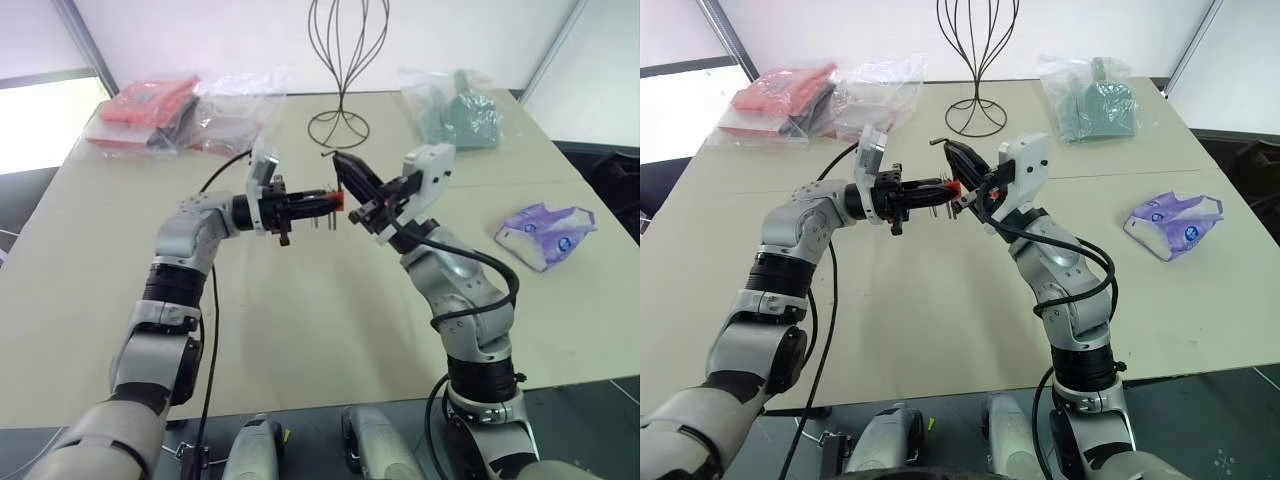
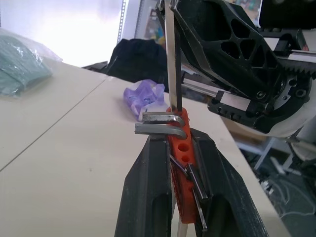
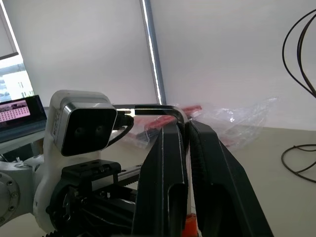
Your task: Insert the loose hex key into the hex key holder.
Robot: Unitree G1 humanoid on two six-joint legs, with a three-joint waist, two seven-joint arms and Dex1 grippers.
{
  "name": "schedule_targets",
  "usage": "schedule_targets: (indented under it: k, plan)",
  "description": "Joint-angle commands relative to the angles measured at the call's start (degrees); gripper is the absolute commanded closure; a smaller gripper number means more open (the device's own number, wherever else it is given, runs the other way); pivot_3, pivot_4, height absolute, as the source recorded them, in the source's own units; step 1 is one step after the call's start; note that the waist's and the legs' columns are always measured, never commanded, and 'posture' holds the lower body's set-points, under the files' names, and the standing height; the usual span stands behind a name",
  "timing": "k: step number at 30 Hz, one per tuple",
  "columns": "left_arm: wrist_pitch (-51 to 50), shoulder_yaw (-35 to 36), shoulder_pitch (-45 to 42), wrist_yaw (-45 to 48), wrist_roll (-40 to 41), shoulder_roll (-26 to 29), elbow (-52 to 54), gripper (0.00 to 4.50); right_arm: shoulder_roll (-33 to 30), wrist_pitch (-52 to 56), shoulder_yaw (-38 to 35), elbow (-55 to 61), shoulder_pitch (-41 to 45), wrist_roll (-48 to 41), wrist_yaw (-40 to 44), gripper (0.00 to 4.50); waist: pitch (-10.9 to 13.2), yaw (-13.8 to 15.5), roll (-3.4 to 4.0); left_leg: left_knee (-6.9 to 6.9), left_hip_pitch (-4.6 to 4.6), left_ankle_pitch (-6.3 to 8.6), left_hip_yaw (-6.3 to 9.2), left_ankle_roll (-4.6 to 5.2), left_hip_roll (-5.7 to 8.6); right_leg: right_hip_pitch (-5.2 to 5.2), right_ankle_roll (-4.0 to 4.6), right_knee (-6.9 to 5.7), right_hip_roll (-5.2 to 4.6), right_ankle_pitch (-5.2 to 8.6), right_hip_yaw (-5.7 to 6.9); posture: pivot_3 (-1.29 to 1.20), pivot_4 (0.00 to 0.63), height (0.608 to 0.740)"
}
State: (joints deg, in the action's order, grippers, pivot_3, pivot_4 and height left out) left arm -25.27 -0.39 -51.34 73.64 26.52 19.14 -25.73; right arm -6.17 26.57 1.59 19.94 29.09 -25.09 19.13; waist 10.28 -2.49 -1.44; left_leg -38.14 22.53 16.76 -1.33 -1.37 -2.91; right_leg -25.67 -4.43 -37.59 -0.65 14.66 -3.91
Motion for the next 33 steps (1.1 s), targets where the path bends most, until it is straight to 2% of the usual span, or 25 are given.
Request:
schedule_targets:
  k: [1, 7, 10, 15, 17, 21, 26, 30, 32, 33]
  plan:
    - [3.11, 0.3, -1.25, 1.07, 0.62, -0.12, 3.87, 4.5, -0.03, 0.83, -0.04, 0.22, -0.53, -0.71, -0.07, 4.46, 0.0, 0.01, 0.0, -0.01, 0.0, 0.0, 0.0, 0.0, 0.0, 0.01, 0.0, 0.0, 0.0, 0.0, 0.0, 0.0, 0.15, 0.74]
    - [4.17, 0.99, -1.77, 0.57, 0.36, -0.39, 2.29, 4.5, -0.08, 1.3, -0.94, 0.49, -0.82, -0.98, -0.55, 4.46, 0.0, -0.01, 0.0, -0.03, -0.01, 0.0, 0.0, 0.0, 0.0, 0.02, 0.0, -0.01, 0.0, 0.0, 0.0, 0.0, 0.15, 0.74]
    - [4.53, 0.88, -1.77, 0.61, 0.19, -0.32, 2.06, 4.5, -0.3, 1.36, -1.65, 0.55, -1.0, -1.31, -0.9, 3.47, -0.01, 0.03, -0.01, -0.03, -0.01, 0.0, 0.01, 0.0, 0.0, 0.04, 0.0, -0.01, 0.0, 0.0, 0.0, 0.0, 0.15, 0.74]
    - [5.31, 0.74, -1.62, 0.7, -0.1, -0.15, 1.24, 4.5, -0.67, 0.84, -2.4, 0.8, -1.05, -0.92, -1.52, 0.84, -0.01, -0.02, -0.01, -0.04, -0.03, 0.0, 0.0, 0.0, 0.0, 0.05, 0.0, -0.01, 0.0, 0.0, 0.0, 0.0, 0.15, 0.74]
    - [5.68, 0.69, -1.54, 0.73, -0.4, 0.09, 0.66, 4.5, -0.95, 0.65, -2.66, 1.22, -1.14, -0.72, -1.8, 0.02, -0.01, -0.03, -0.01, -0.04, -0.04, 0.0, 0.0, 0.0, 0.0, 0.05, 0.0, -0.01, 0.0, 0.0, 0.0, 0.0, 0.15, 0.74]
    - [6.37, 0.4, -0.4, 0.91, -1.51, 1.35, -0.57, 4.5, -3.4, 3.13, -4.49, 6.19, -2.34, -4.45, -0.34, 0.02, -0.01, 0.01, -0.01, -0.04, -0.05, 0.0, 0.01, 0.0, 0.0, 0.05, 0.0, -0.04, 0.01, 0.0, 0.0, 0.0, 0.15, 0.74]
    - [4.28, 0.48, 3.86, 1.78, -1.5, 4.76, 0.61, 4.5, -13.4, 11.77, -6.16, 14.56, -5.19, -13.59, 6.14, 0.02, -0.01, -0.06, -0.01, -0.04, -0.05, 0.0, 0.01, 0.01, 0.0, 0.07, 0.0, -0.02, 0.0, 0.0, 0.0, 0.0, 0.15, 0.74]
    - [0.43, 1.15, 7.92, 0.9, -0.44, 7.29, 3.53, 4.5, -22.78, 14.52, -4.1, 18.6, -8.68, -14.04, 11.88, 0.02, -0.01, 0.06, -0.01, -0.04, -0.09, 0.0, 0.05, 0.01, 0.0, 0.11, 0.0, -0.04, 0.01, 0.0, 0.02, 0.0, 0.15, 0.74]
    - [-1.51, 1.38, 9.9, 0.66, 0.05, 8.32, 5.25, 4.5, -25.54, 14.55, -2.69, 19.59, -9.74, -13.26, 13.43, 0.02, -0.01, 0.03, -0.01, -0.07, -0.12, 0.0, 0.05, 0.01, 0.0, 0.17, 0.0, -0.04, 0.01, 0.0, 0.01, 0.0, 0.15, 0.74]
    - [-5.59, 2.58, 11.76, -0.32, 1.98, 8.89, 6.94, 4.5, -26.67, 14.0, -1.76, 19.49, -10.24, -12.31, 14.21, 0.02, -0.01, -0.04, -0.01, -0.08, -0.14, 0.0, 0.05, 0.01, 0.0, 0.2, 0.0, -0.04, 0.01, 0.0, 0.01, 0.0, 0.15, 0.74]
